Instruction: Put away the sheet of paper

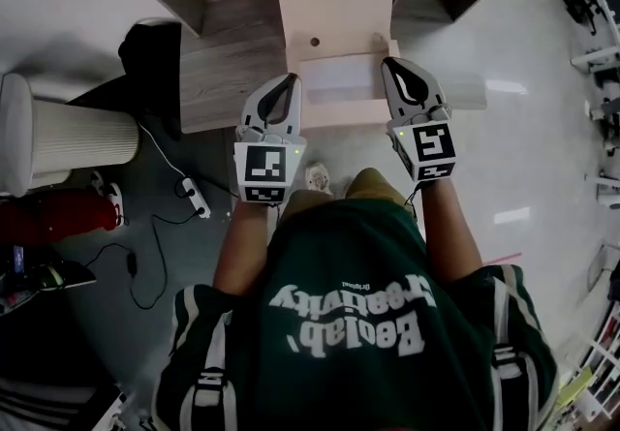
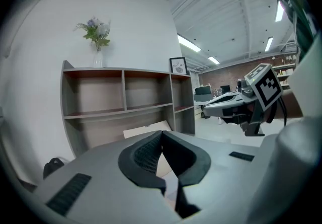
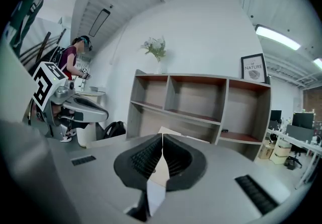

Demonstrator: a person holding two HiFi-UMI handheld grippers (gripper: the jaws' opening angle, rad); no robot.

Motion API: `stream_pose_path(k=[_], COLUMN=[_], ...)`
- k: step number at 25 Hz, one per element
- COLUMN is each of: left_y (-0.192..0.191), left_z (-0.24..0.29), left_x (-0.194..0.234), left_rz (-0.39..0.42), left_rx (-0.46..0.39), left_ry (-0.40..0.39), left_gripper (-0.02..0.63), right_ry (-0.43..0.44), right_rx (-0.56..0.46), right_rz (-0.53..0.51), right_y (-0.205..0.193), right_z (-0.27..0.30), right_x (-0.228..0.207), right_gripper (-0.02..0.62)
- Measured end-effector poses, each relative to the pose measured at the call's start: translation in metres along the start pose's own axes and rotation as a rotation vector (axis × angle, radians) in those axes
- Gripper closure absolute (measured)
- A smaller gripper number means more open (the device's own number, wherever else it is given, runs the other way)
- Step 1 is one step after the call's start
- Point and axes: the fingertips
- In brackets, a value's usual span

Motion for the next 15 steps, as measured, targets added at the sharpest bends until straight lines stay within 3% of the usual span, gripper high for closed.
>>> stream_pose_path(k=[7,15], left_y=[0.021,0.025], left_z=[-0.033,-0.069], left_x=[-0.063,-0.16], left_rz=[0.053,0.037], left_rx=[-0.038,-0.033], left_ry=[0.006,0.05], left_gripper=[0.588,0.588], right_ry=[0.007,0.038], right_rx=[-0.065,-0.084], right_rz=[0.014,0.011], right_y=[0.012,-0.007], right_z=[-0.064,-0.17], right_x=[-0.014,-0.038], right_gripper=[0.56,0.561])
Point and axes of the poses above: the fingertips, and each gripper's own axes: z forward along the fingers, x to its left, y out of its top, and after that the axes turned 13 degrees about -y, right-handed
